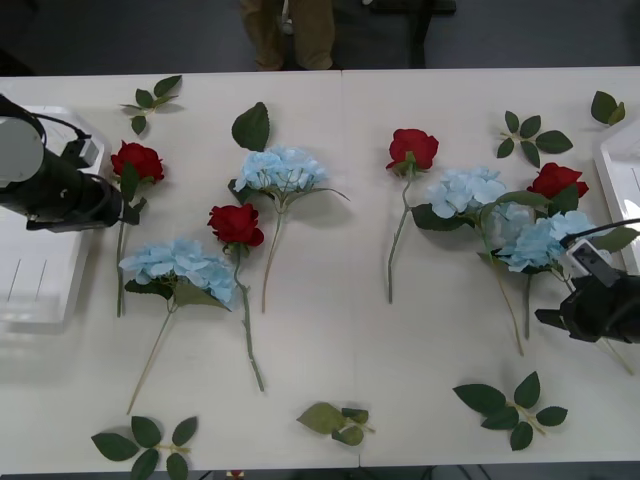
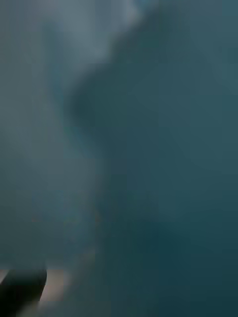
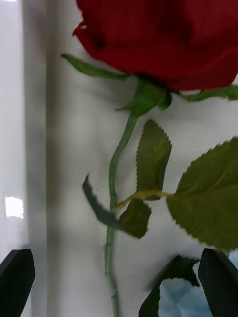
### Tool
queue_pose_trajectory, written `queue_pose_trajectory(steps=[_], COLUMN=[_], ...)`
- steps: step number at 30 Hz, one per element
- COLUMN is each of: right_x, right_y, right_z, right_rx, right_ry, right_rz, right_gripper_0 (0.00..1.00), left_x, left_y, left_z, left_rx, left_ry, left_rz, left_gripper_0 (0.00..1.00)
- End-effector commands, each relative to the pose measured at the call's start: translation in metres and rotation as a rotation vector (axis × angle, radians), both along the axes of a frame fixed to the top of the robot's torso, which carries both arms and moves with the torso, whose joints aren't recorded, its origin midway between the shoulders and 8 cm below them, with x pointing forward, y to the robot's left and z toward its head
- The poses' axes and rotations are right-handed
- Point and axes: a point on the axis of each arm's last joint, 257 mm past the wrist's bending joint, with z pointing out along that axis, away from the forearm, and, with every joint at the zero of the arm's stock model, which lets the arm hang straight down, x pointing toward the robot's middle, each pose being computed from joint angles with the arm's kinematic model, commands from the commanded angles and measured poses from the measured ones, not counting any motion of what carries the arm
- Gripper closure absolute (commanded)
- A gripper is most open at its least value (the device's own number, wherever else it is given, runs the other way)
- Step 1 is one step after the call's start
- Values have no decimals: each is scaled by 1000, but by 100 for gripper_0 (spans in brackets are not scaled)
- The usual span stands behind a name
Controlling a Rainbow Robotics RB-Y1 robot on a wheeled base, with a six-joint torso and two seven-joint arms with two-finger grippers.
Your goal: Place the red flowers into the right box and the blue flowers into the left box. If a person shows an open palm, hand one flower to the person first, then continue sorting.
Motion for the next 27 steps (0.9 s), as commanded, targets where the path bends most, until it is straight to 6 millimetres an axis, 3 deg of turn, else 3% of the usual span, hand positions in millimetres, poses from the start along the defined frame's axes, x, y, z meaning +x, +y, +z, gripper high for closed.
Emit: queue_pose_trajectory(steps=[1,2,3,4,5,11,14,21,27], right_x=[20,19,19,19,19,20,17,6,-25], right_y=[-8,-5,-3,-1,1,5,6,24,91], right_z=[7,5,3,3,3,19,37,102,181], right_rx=[-9,-5,0,3,8,48,92,284,635], right_ry=[-14,-10,-3,-3,-3,3,19,32,64], right_rz=[-18,-18,-17,-15,-15,-5,24,119,277], right_gripper_0=[29,44,73,92,100,100,100,100,100], left_x=[33,34,36,37,37,33,30,27,30], left_y=[-21,-24,-26,-27,-27,-31,-34,-37,-41], left_z=[22,22,23,23,22,13,6,-12,-15], left_rx=[1,3,6,8,8,18,26,34,34], left_ry=[-68,-69,-71,-71,-69,-55,-45,-28,-42], left_rz=[5,1,-2,-3,-3,-19,-30,-27,-33], left_gripper_0=[4,4,4,4,4,4,4,4,4])
